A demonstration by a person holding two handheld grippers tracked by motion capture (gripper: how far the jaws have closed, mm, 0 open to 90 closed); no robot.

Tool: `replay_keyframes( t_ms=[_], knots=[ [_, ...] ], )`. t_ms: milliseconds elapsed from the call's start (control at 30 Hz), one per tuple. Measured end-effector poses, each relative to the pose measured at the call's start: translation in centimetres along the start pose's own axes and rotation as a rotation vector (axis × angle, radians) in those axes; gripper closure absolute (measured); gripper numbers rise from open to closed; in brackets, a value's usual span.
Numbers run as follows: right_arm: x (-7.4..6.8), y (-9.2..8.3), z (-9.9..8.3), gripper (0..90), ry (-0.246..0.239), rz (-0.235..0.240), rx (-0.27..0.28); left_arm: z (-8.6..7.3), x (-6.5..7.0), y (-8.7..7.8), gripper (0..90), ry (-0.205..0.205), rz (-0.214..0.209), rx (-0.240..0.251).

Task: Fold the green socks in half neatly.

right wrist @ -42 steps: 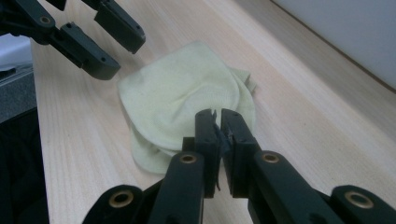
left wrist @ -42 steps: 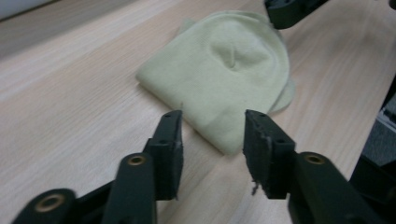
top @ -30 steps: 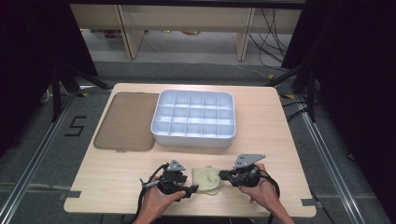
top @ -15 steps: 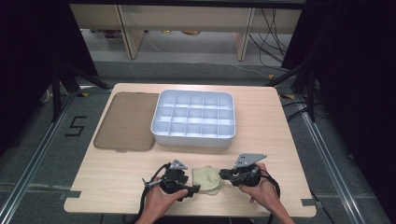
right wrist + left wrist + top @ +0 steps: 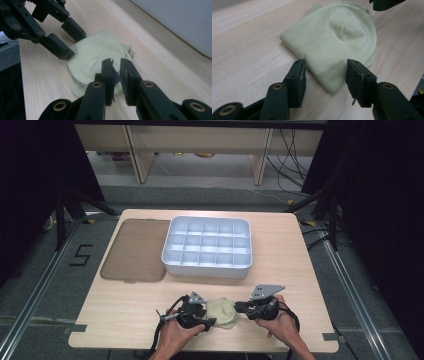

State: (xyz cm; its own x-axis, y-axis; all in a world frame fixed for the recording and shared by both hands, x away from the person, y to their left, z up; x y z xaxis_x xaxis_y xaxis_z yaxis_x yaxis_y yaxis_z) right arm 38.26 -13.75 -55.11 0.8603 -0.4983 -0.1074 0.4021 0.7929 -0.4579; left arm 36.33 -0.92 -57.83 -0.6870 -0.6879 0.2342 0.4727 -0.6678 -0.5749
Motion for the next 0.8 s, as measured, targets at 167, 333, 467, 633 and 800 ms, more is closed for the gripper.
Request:
replay_keyframes(
  t_ms=[167,333,467,633,800],
  knots=[
    [0.1,-0.1,0.1,81.3,-0.006,-0.008,0.006,0.0,-0.1,0.1,65.2,0.014,-0.003,0.017],
    [0.1,-0.1,0.1,81.5,-0.016,-0.007,0.009,-0.1,-0.4,0.0,76.2,0.018,-0.012,0.02],
    [-0.1,0.0,0.2,81.7,-0.02,0.001,0.007,-0.1,-0.3,-0.1,81.5,0.011,-0.023,0.031],
    [-0.5,0.0,0.5,82.0,-0.017,0.01,0.021,0.1,-0.4,-0.2,83.8,0.028,-0.026,0.034],
    [-1.4,0.4,1.1,83.1,-0.031,0.036,0.048,0.3,-0.5,-0.7,84.5,0.062,-0.008,0.029]
  ],
)
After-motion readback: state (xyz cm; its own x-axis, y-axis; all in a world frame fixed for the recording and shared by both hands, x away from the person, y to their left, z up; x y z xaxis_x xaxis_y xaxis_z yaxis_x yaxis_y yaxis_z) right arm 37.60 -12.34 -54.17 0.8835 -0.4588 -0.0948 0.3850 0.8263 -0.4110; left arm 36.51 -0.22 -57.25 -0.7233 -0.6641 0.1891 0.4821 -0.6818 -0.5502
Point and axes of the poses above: each handheld gripper's, and its own axes: y roughly forward along the jaws, z roughly out of its top, x roughly to its right, the point moved 10 cm from there along y, roughly forward along the jaws, and after that the axes turned 13 degrees about x, right-handed, at the moved point
